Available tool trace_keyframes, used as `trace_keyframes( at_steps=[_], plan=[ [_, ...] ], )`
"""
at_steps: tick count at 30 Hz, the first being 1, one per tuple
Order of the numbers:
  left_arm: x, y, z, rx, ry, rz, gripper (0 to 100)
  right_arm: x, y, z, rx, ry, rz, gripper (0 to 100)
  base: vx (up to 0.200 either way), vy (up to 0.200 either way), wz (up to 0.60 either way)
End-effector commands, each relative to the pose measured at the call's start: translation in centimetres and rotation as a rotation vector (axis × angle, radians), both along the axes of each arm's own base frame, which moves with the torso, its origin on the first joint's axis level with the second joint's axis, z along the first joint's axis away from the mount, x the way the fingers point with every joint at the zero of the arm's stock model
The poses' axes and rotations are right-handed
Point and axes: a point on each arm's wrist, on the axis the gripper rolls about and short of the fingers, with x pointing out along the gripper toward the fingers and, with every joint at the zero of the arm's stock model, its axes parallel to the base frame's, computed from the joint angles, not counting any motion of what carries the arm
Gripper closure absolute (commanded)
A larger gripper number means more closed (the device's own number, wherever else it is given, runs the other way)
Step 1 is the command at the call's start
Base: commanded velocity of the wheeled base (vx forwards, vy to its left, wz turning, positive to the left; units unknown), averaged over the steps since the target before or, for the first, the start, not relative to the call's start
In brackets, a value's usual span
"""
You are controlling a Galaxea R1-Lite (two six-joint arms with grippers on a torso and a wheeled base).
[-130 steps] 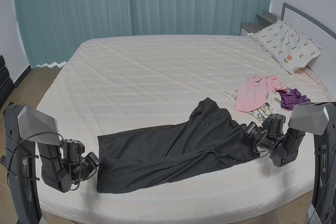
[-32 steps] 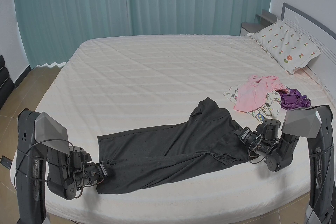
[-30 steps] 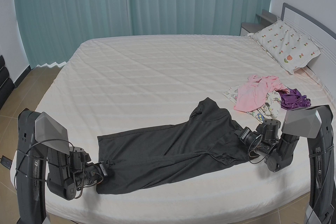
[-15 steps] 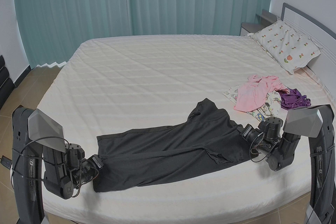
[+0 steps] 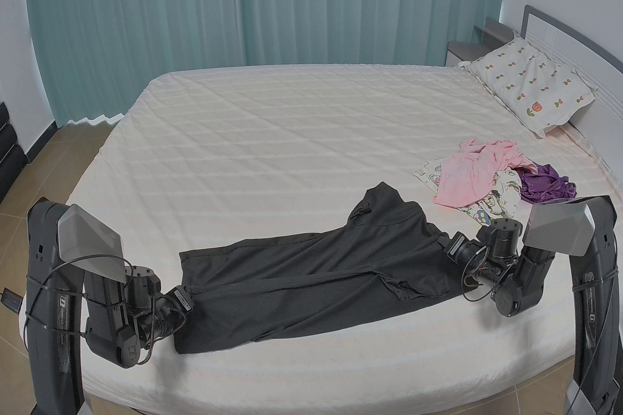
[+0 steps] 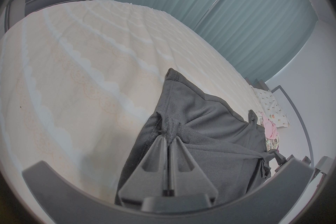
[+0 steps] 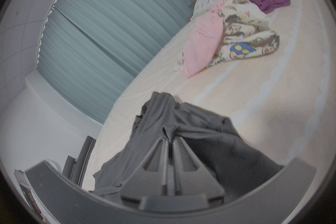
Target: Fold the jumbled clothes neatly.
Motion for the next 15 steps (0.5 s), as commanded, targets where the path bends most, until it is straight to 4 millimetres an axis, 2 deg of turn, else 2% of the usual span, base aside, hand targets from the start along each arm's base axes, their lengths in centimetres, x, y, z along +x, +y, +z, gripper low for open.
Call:
trace_keyframes(
  at_steps=[1, 2, 11, 15],
  plan=[
    [0.2, -0.1, -0.2, -0.001, -0.014, -0.003, 100, 0.2, 0.1, -1.1, -0.016, 0.039, 0.007, 0, 0.0, 0.0, 0.0],
    [0.2, -0.2, -0.2, -0.001, -0.012, -0.006, 0, 0.3, 0.1, -1.2, -0.016, 0.04, 0.007, 0, 0.0, 0.0, 0.0],
    [-0.3, -0.2, -0.1, -0.006, 0.002, -0.004, 0, 0.6, -0.1, -0.6, 0.006, 0.017, -0.016, 0, 0.0, 0.0, 0.0],
    [-0.8, 0.1, 1.1, -0.012, -0.01, 0.007, 0, 0.5, -0.6, 0.4, 0.057, 0.007, -0.048, 0, 0.0, 0.0, 0.0]
  ],
)
